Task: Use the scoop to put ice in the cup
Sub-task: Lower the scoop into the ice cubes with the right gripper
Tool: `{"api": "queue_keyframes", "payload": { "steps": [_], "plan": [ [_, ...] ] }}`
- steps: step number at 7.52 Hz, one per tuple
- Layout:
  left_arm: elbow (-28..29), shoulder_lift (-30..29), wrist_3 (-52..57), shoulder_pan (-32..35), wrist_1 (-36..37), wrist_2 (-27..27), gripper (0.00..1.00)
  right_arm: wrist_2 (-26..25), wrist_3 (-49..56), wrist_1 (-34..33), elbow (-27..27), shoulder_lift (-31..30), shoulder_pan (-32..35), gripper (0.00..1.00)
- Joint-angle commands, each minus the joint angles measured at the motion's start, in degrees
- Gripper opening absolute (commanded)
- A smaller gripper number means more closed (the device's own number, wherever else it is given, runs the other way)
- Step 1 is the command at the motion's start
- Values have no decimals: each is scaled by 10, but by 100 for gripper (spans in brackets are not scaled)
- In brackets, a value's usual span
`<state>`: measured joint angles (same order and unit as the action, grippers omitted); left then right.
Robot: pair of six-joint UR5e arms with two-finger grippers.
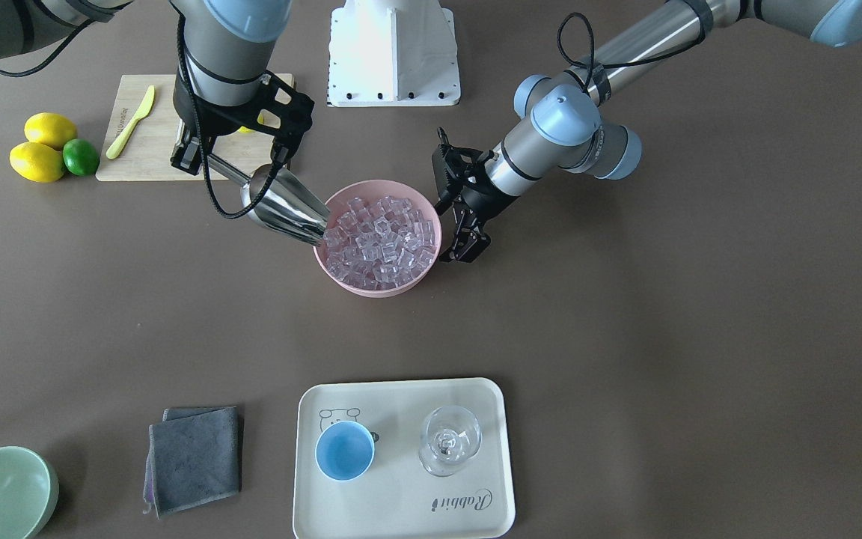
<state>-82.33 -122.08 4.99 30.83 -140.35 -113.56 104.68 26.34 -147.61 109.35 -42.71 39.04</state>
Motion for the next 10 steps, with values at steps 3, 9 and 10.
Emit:
{"api": "queue_keyframes", "payload": {
  "steps": [3, 9, 10],
  "plan": [
    [-1, 1, 0, -1, -1, 0, 98, -41, -5, 0, -84, 49, -48, 0],
    [-2, 1, 0, -1, -1, 0, 98, -69, -22, 43, -136, 60, -78, 0],
    [-2, 1, 0, -1, -1, 0, 98, -69, -23, 73, -120, 37, -78, 0]
  ]
}}
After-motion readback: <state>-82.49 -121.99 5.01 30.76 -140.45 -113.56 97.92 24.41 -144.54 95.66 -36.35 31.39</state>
